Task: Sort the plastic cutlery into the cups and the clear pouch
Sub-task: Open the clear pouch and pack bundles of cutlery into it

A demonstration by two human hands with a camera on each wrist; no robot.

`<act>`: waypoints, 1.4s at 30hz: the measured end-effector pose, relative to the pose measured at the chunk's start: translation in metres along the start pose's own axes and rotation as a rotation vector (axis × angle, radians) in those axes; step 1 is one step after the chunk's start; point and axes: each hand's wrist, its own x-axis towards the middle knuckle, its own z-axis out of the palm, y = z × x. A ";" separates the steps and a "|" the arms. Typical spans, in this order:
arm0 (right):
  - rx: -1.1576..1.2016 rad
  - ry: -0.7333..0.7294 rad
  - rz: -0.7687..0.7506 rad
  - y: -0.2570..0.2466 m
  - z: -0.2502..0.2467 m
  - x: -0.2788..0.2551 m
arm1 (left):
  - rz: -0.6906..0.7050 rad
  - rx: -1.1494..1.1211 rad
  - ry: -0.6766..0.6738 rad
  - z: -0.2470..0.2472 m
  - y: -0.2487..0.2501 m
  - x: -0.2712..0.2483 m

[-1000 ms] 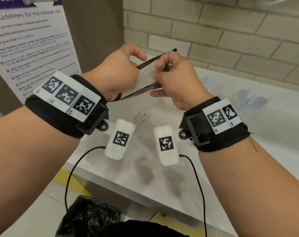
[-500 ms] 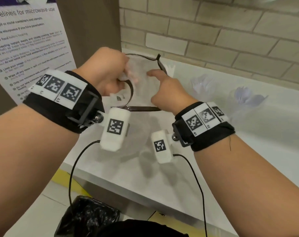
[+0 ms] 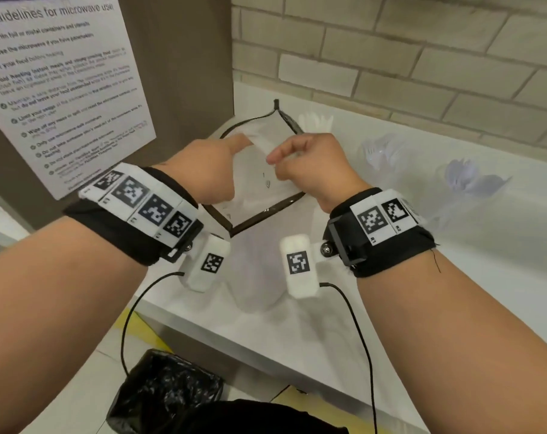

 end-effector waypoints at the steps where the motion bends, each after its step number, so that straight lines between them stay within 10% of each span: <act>1: -0.129 -0.048 0.008 0.004 0.000 -0.001 | -0.023 0.008 0.002 0.004 -0.001 0.001; 6: -0.630 -0.471 0.171 0.029 0.011 -0.009 | -0.120 -0.248 -0.114 0.025 -0.007 -0.003; 12: 0.026 -0.199 0.376 0.058 0.028 -0.002 | -0.285 -1.442 -0.125 0.036 -0.007 -0.018; 14: 0.369 -0.090 0.458 0.055 0.026 0.000 | -0.283 -1.312 -0.072 0.048 -0.008 -0.021; 17: 0.534 -0.003 0.399 0.044 0.027 -0.004 | -0.219 -0.532 0.010 0.067 -0.018 -0.014; 24: -0.595 -0.488 0.232 0.039 0.031 -0.026 | -0.147 0.101 -0.265 0.054 -0.025 -0.004; 28: -0.705 -0.231 0.201 0.044 0.025 -0.019 | -0.094 -0.003 -0.249 0.058 -0.028 -0.007; 32: -0.643 0.179 -0.353 0.035 0.034 -0.019 | -0.122 -0.123 -0.141 0.060 -0.028 -0.009; 34: -0.726 -0.095 -0.447 0.034 0.042 -0.018 | -0.083 -0.120 -0.205 0.067 -0.026 -0.012; 37: -1.048 -0.543 -0.201 0.052 0.049 -0.010 | 0.005 -0.019 -0.303 0.070 -0.024 -0.014; 42: -0.985 -0.499 -0.086 0.068 0.044 -0.007 | 0.049 0.122 -0.304 0.054 -0.034 -0.011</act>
